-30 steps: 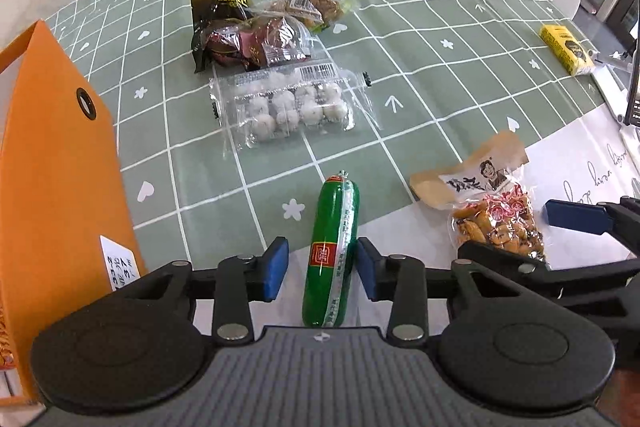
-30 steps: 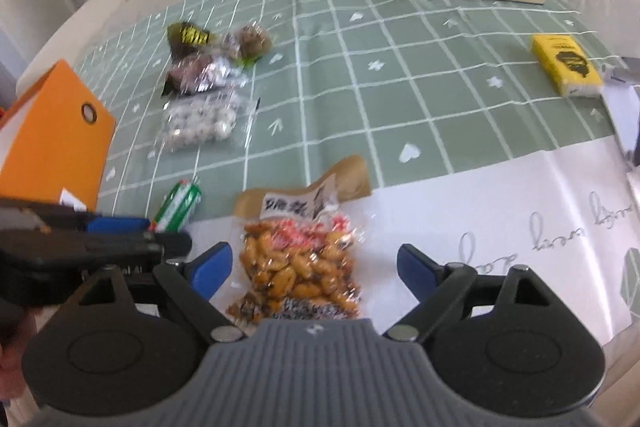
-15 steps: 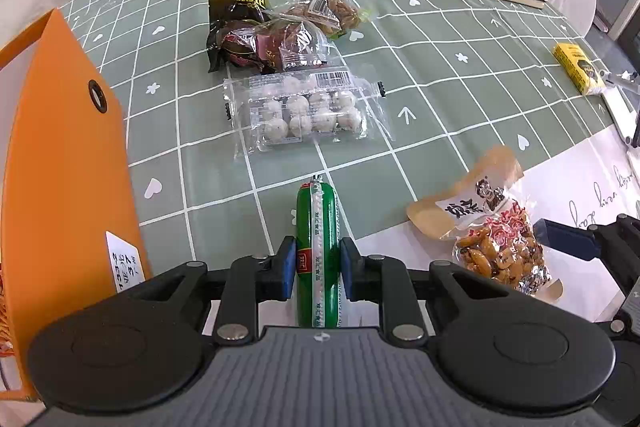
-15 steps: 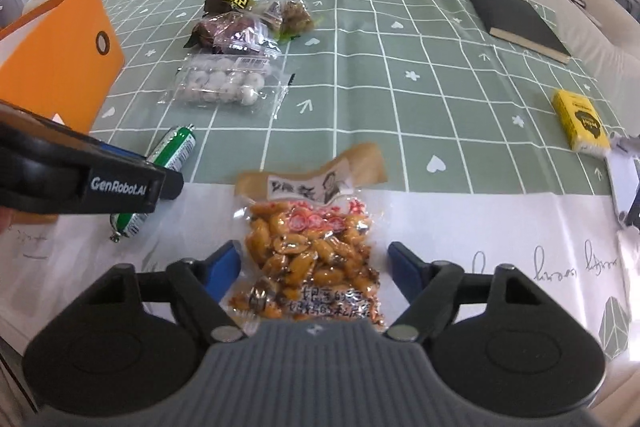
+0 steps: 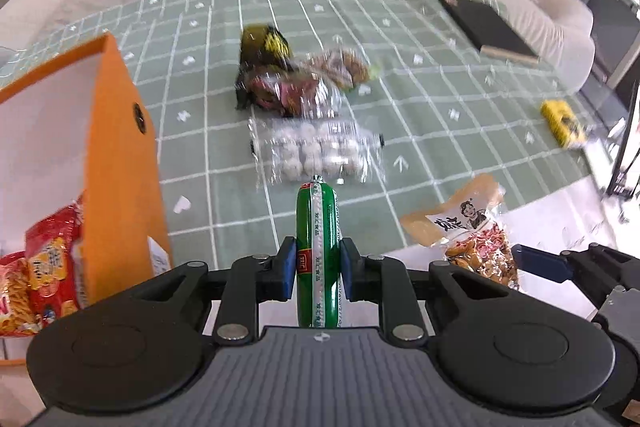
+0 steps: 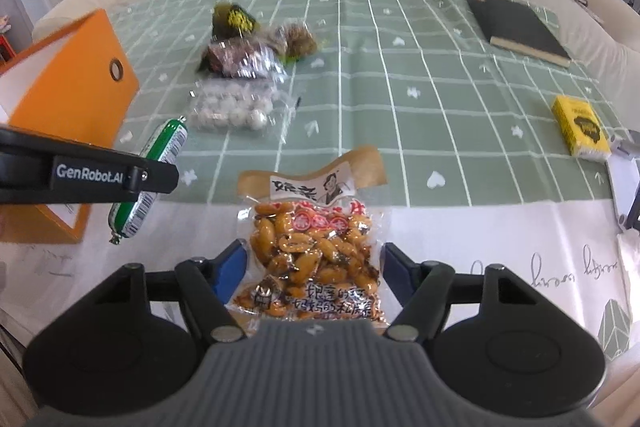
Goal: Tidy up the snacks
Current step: 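Lift the sausage and peanut bag and carry both over the orange box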
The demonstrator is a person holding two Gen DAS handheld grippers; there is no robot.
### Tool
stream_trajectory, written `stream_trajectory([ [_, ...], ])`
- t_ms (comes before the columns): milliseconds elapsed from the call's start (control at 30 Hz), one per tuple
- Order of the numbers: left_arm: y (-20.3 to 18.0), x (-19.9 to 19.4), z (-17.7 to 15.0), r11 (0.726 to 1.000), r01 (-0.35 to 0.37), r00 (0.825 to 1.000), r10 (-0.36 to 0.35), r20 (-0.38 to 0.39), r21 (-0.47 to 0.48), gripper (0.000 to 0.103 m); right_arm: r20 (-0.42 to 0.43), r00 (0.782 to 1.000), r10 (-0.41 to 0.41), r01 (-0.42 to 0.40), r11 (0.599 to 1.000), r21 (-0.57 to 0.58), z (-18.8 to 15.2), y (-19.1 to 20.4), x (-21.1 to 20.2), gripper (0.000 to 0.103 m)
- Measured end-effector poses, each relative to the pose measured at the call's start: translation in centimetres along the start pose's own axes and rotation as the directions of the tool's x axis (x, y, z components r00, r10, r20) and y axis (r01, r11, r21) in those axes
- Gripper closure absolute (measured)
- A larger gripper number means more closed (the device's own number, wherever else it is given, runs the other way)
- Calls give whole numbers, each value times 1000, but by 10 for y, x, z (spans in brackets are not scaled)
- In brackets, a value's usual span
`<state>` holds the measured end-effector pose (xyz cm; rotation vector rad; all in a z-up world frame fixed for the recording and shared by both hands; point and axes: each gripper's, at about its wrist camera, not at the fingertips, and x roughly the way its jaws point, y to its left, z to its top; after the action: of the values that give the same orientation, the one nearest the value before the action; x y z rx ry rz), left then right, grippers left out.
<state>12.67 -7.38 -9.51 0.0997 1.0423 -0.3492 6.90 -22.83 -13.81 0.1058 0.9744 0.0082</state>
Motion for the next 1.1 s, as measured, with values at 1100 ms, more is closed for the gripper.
stream_trajectory([
  [1100,210,-126,5,936,-156,973,201,113,-316,79,131,884,450,-388,860,-332,119,215,-80,34],
])
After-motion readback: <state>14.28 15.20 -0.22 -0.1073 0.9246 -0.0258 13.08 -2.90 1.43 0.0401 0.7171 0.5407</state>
